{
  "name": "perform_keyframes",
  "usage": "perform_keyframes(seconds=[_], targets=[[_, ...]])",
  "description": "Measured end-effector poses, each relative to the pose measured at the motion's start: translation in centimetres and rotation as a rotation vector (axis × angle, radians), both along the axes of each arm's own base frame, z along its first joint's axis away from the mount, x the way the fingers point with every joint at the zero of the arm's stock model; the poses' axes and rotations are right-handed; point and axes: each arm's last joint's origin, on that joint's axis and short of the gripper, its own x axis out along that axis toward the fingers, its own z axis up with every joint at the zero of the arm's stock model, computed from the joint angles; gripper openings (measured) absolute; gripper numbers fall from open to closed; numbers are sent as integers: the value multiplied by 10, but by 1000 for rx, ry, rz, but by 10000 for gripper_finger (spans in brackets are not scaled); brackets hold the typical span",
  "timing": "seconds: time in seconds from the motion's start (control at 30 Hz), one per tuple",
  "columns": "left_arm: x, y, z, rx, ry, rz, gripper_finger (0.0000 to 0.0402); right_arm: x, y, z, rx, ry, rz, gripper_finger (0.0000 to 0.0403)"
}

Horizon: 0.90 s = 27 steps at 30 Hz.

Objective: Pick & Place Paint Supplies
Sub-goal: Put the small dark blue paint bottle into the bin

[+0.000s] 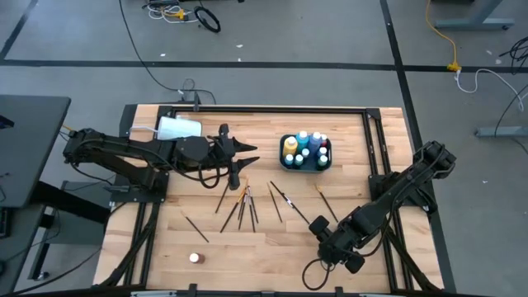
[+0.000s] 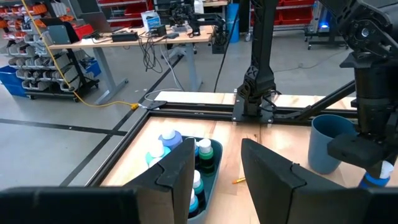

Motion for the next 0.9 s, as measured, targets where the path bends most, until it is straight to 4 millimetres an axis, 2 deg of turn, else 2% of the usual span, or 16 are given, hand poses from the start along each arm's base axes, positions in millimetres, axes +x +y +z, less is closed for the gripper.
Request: perform_keyframes(seconds=[0.3, 0.43, 0.63, 0.77, 0.9], targets=[[0, 0, 0, 0, 0, 0, 141, 2, 4, 2, 76, 9, 9, 115], [0, 0, 0, 0, 0, 0, 141, 7, 4, 3, 34, -81, -8, 114], [0, 0, 0, 5, 1, -1, 141, 19, -11, 6, -174, -241, -31, 121], [0, 0, 0, 6, 1, -1, 141, 34, -22, 28, -296, -331, -25, 119], [0, 0, 0, 5, 1, -1, 141, 42, -40, 60, -428, -322, -56, 119]])
